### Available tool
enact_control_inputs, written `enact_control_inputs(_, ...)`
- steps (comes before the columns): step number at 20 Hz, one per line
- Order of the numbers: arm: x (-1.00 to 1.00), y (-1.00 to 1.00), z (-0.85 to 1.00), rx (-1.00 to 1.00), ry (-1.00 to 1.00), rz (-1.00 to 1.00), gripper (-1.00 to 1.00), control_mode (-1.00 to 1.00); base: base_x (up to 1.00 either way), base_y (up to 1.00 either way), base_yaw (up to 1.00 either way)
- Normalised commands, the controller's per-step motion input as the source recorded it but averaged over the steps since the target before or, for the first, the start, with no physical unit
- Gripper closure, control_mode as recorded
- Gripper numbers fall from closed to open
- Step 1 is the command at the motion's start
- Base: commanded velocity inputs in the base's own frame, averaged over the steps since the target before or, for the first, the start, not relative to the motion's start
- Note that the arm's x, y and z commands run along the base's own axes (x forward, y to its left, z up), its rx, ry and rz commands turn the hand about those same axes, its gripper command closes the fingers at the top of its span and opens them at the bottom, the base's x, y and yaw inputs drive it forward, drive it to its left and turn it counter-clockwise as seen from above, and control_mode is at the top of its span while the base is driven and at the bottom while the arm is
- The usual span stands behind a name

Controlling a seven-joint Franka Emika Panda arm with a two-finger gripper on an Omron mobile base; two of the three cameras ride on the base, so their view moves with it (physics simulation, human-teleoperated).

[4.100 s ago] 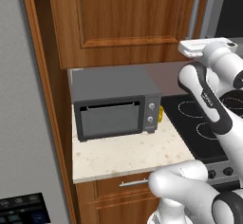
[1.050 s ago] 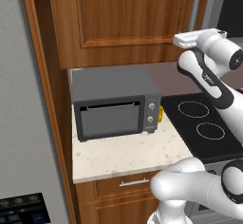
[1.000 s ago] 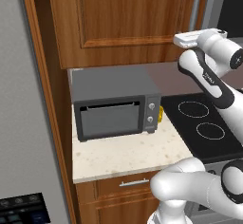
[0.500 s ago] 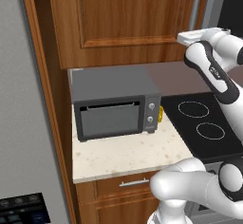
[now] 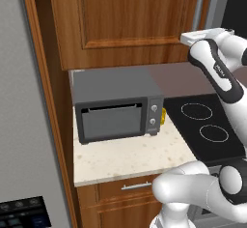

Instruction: Pick the bar soap and bar soap from the cabinet and place them on the counter.

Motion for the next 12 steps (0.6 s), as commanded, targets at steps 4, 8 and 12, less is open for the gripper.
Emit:
enact_control_inputs(4, 0.18, 0.00, -0.01, -0.02, 0.00, 0.00, 1.00, -1.00, 0.00, 0.00, 0.00)
enact_control_inputs(8, -0.04, -0.04, 0.03, -0.01, 0.00, -0.01, 1.00, -1.00, 0.00, 0.00, 0.00)
enact_control_inputs(12, -0.14, -0.08, 0.08, 0.00, 0.00, -0.01, 1.00, -1.00, 0.00, 0.00, 0.00)
